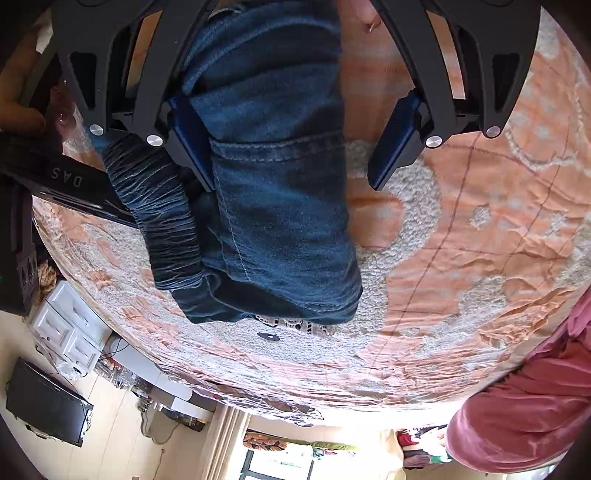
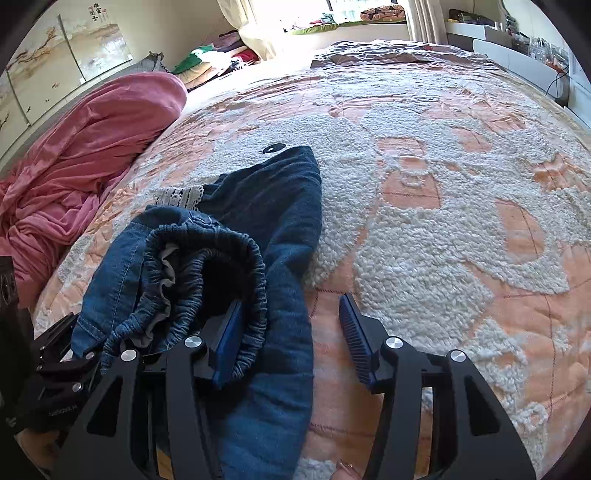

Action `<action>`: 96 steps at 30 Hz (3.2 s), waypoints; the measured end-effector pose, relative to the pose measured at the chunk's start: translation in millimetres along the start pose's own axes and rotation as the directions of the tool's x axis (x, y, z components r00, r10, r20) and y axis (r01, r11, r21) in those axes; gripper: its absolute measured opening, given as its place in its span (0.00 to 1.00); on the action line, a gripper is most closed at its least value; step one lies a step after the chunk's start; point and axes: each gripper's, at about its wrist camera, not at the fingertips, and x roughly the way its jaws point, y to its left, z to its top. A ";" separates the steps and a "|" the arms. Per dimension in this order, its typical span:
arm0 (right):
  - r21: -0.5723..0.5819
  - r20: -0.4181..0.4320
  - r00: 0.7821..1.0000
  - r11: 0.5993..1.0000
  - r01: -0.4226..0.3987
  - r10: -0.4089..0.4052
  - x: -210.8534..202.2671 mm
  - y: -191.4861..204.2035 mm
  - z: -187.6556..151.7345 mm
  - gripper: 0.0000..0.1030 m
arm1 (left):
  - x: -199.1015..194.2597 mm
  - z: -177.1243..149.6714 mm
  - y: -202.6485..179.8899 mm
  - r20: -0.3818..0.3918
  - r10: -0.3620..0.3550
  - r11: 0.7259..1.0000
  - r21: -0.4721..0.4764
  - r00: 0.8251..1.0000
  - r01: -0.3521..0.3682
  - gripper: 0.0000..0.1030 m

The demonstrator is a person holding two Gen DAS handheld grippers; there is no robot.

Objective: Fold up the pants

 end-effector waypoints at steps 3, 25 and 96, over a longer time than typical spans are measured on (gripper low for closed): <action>-0.011 0.009 1.000 1.000 0.011 -0.010 -10.1 -0.8 -9.2 0.57 | -7.9 -4.3 0.5 0.005 0.014 1.000 -0.010 1.000 -0.014 0.75; -0.046 0.085 0.996 0.998 0.036 -0.032 -82.9 3.4 -47.0 0.80 | -77.0 -33.9 -17.7 0.080 0.054 0.999 -0.007 0.995 -0.053 0.90; -0.079 0.171 0.982 0.992 0.097 -0.082 -154.4 -0.5 -160.5 0.95 | -121.8 -136.0 -45.6 0.064 0.090 0.996 -0.006 0.994 -0.090 0.91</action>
